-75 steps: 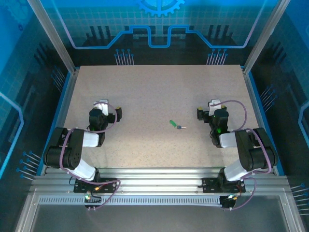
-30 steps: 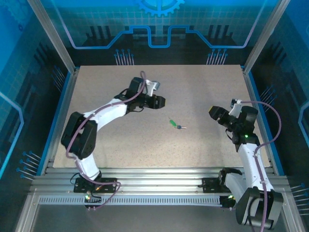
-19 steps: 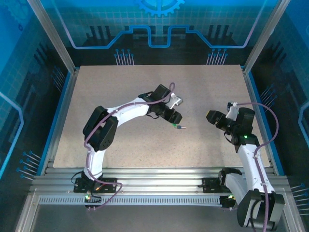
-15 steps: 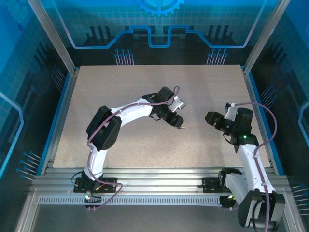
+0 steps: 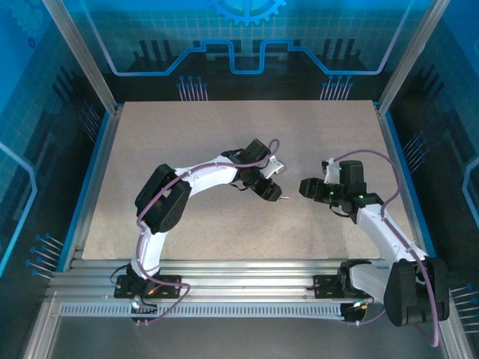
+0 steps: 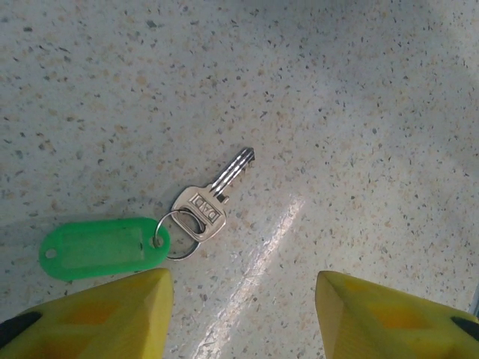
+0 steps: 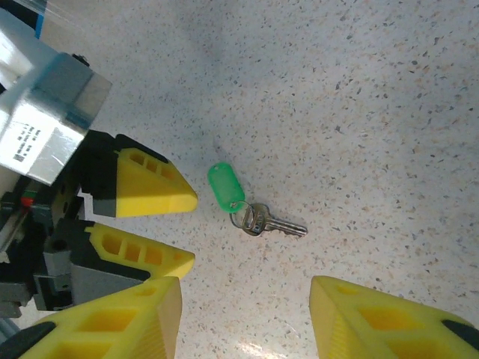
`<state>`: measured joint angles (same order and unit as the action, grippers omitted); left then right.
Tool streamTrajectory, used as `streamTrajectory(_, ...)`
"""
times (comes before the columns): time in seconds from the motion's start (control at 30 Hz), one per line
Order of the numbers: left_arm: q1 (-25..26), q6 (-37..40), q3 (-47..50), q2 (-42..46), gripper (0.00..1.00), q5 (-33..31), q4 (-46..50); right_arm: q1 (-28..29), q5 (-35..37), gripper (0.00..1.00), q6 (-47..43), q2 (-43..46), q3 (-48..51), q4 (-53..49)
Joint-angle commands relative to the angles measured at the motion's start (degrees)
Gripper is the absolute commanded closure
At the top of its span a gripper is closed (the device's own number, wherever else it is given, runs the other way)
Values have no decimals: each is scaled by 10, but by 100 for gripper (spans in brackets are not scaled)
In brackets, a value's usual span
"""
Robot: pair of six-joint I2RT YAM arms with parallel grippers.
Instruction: Remove the keys from the keyring
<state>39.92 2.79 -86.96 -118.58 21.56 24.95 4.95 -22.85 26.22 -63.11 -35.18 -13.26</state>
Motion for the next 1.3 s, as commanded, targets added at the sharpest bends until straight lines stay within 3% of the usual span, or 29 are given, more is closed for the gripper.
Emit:
streamTrajectory(0.0, -2, -12, -4, -6, 48, -10, -11, 16, 6, 52, -17, -22, -30, 15)
streamTrajectory(0.27, -7, -140, 230, 160, 46, -50, -198, 75, 16, 61, -85, -190, -119, 0)
streamTrajectory(0.53, -7, -211, 374, 300, 43, -78, -246, 120, 36, 61, -131, -305, -189, 5)
streamTrajectory(0.63, -7, -223, 399, 331, 42, -84, -255, 126, 31, 53, -137, -336, -201, 16)
streamTrajectory(0.87, -7, -234, 424, 372, 42, -95, -253, 135, 36, 53, -155, -394, -230, -2)
streamTrajectory(1.27, -7, -237, 446, 393, 42, -106, -261, 167, 76, 55, -152, -403, -229, -40)
